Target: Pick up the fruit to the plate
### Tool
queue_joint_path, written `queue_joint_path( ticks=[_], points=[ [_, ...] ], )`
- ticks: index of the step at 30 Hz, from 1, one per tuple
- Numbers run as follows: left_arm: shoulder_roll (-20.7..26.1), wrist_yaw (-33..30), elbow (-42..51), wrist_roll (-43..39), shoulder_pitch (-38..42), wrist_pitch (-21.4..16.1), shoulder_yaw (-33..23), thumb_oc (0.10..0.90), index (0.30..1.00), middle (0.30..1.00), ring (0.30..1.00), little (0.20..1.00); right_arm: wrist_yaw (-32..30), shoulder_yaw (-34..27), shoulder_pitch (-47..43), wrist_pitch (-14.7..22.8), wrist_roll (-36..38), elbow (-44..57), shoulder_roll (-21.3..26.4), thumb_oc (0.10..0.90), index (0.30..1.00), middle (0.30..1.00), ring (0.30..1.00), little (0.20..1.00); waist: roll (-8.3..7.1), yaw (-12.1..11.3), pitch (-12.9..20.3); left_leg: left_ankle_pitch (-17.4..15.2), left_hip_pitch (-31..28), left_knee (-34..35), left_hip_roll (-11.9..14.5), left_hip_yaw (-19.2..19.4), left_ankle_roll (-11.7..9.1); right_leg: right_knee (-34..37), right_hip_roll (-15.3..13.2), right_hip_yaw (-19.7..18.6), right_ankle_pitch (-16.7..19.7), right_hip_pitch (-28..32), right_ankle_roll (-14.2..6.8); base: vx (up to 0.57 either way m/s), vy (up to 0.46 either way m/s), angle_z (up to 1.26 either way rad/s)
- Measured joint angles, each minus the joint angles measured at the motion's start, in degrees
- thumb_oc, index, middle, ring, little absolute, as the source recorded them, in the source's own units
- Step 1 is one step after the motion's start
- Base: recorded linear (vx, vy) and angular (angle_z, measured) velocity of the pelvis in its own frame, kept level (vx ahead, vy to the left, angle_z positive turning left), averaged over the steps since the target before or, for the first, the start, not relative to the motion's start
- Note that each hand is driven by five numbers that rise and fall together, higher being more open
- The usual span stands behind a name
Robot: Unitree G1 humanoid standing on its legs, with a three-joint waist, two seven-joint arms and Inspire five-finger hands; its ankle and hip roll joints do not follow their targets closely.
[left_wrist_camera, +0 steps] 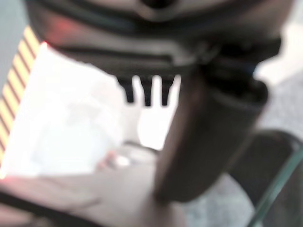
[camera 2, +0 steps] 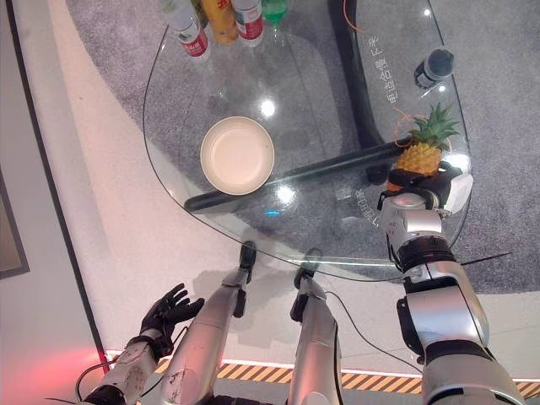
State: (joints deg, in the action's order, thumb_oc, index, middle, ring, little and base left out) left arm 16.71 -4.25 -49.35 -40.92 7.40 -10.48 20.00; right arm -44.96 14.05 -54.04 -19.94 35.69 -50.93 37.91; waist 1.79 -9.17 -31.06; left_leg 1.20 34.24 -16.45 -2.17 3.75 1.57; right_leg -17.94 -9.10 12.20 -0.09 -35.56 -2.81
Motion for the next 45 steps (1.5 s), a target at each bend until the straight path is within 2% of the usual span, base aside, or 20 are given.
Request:
queue_joint_path(
  ticks=[11, 14, 17, 24, 30, 37, 41, 45],
  points=[
    [0.06, -0.07, 1.7, -0.03, 0.0, -2.59, -0.48, 0.8, 0.9, 0.9, 0.9, 0.9, 3.88, 0.1, 0.47, 0.74, -0.22, 0.58, 0.57, 0.1, 0.3, 0.3, 0.3, 0.2, 0.0, 0.22, 0.0, 0.14, -0.07, -0.63, 0.23, 0.27, 0.22, -0.12, 0.22, -0.12, 0.32, 0.02, 0.37, 0.0, -0.024, -0.02],
    [0.1, -0.09, 2.3, -0.05, -0.01, -3.04, -0.83, 0.8, 0.9, 0.9, 0.9, 0.9, 4.78, -0.26, 3.35, 1.7, -0.03, 5.36, 0.21, 0.1, 0.3, 0.3, 0.3, 0.2, 0.0, 0.23, 0.0, 0.16, -0.26, -0.64, 0.4, 0.45, 0.24, -0.11, 0.37, -0.21, 0.37, 0.13, 0.43, -0.01, -0.039, -0.02],
    [0.1, -0.36, 2.96, -0.12, -0.01, -3.77, -0.94, 0.8, 0.9, 0.9, 0.9, 0.9, 6.68, -1.04, 6.69, 2.58, 0.13, 11.46, -1.57, 0.1, 0.3, 0.3, 0.3, 0.2, -0.04, 0.34, -0.02, 0.16, -1.02, -0.63, 0.61, 0.88, 0.22, -0.11, 0.56, -0.55, 0.52, 0.69, 0.64, -0.01, -0.036, -0.06],
    [0.08, -1.4, 4.31, -1.22, -0.07, -5.43, -3.21, 0.8, 0.9, 0.9, 0.9, 0.9, 9.04, -1.2, 14.04, 3.24, -0.12, 25.62, -10.41, 0.1, 0.3, 0.3, 0.3, 0.2, -0.26, 1.24, -0.11, 0.11, -4.38, 0.4, 1.08, 1.97, 0.12, 0.15, 0.85, -1.65, 0.51, 3.13, 0.63, -0.01, -0.04, -0.07],
    [0.06, -1.76, 4.38, -2.68, -0.35, -6.9, -4.29, 0.8, 0.9, 0.9, 0.9, 0.9, 9.82, -1.99, 19.59, 4.8, -3.24, 32.19, -11.45, 0.1, 0.3, 0.3, 0.3, 0.2, -0.7, 1.96, -0.25, 0.02, -7.17, 1.25, 1.06, 2.88, 0.16, 0.24, 0.81, -2.5, 0.33, 5.1, 0.34, -0.01, -0.034, -0.06],
    [-0.07, -2.04, 8.27, -6.48, -3.54, -10.82, -7.66, 0.8, 0.9, 0.9, 0.9, 0.9, 18.68, -3.89, 25.74, 8.55, -9.44, 39.63, -12.86, 0.1, 0.3, 0.3, 0.3, 0.2, -1.09, 4.64, -0.26, 0.32, -11.91, 3.8, 1.36, 3.66, 0.08, 1.35, 1.31, -3.2, 0.26, 8.78, 0.21, -0.01, -0.039, -0.07],
    [-0.05, -2.4, 13.2, -9.1, -3.45, -12.07, -9.67, 0.8, 0.9, 0.9, 0.9, 0.9, 24.39, -3.73, 27.34, 9.14, -10.88, 41.49, -13.42, 0.1, 0.3, 0.3, 0.3, 0.2, -1.07, 4.56, -0.26, 0.53, -14.41, 5.08, 1.6, 3.7, -0.28, 1.33, 1.56, -3.15, -0.04, 10.58, 0.34, -0.01, -0.042, -0.01],
    [0.07, -2.88, 19.03, -10.15, -3.56, -12.99, -10.83, 0.8, 0.9, 0.9, 0.9, 0.9, 27.39, -3.71, 30.04, 9.54, -10.91, 44.6, -13.53, 0.1, 0.3, 0.3, 0.3, 0.2, -1.01, 4.38, -0.26, 0.61, -16.56, 5.97, 1.65, 3.61, -0.43, 1.29, 1.61, -3.01, -0.55, 12.31, 0.42, -0.01, -0.049, 0.01]
  ],
)
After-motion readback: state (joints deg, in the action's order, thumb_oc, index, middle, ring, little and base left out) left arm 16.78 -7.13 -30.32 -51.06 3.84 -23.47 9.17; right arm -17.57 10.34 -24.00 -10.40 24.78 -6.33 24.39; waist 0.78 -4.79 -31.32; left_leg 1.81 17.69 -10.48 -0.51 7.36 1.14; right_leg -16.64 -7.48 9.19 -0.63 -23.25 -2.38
